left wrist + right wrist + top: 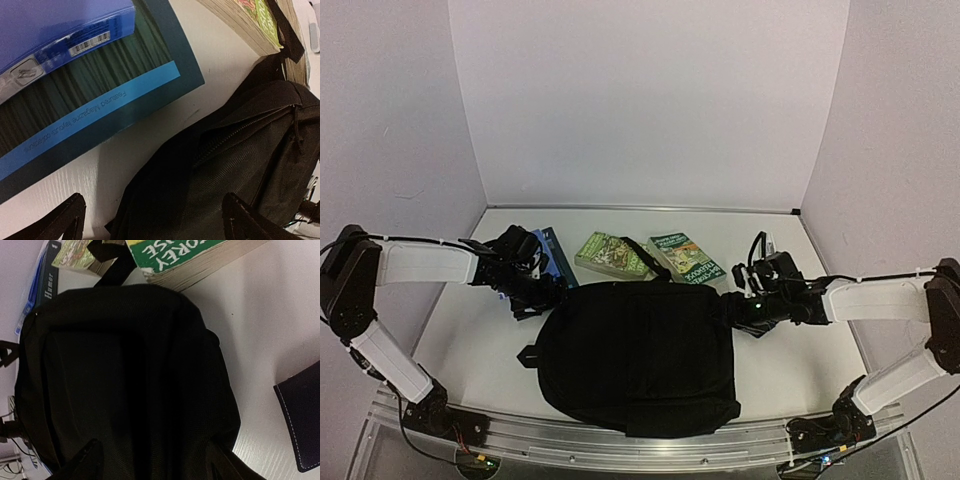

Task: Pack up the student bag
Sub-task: Adjust the student bag at the center of the board.

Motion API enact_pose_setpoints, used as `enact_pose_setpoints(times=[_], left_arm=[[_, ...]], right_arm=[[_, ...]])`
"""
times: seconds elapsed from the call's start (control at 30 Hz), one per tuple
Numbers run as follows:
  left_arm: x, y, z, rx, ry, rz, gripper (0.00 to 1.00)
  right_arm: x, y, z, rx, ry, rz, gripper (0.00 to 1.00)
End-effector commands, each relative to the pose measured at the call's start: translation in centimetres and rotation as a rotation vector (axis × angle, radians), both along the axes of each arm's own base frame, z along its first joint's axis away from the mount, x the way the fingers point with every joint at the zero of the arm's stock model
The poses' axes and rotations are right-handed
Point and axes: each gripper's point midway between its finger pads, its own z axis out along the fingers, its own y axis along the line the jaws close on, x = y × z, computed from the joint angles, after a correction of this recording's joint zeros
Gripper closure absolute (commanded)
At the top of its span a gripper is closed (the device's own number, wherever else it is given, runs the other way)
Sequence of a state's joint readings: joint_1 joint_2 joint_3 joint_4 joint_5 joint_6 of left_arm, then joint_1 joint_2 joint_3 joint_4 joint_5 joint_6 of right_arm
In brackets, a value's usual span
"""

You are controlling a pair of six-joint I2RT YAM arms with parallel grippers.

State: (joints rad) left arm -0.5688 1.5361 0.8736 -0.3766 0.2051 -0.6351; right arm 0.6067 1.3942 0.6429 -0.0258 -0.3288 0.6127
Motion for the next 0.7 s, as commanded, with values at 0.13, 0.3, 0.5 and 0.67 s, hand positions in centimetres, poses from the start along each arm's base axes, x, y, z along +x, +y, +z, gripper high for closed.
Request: enact_pose_setpoints(times=[0.13, 0.3, 0.5, 0.67], left_arm=[[1.1, -3.7, 0.6, -0.104, -0.052, -0.067, 0.68], [0.0, -6.6, 0.3, -0.181, -0.027, -0.130, 0.97], [0.0, -10.4, 1.8, -0.332, -0.050, -0.169, 1.00], [0.9, -10.6, 2.2, -0.344, -0.073, -0.132, 1.00]], right_arm=[[2.4, -0.9, 0.1, -0.087, -0.073, -0.109, 0.88], [5.4, -2.6, 2.2, -0.178, -0.198, -0.218, 1.00], [8.9, -5.5, 4.0, -0.284, -0.263, -0.299, 1.00], [11.8, -6.5, 7.1, -0.311, -0.314, -0.360, 0.29]])
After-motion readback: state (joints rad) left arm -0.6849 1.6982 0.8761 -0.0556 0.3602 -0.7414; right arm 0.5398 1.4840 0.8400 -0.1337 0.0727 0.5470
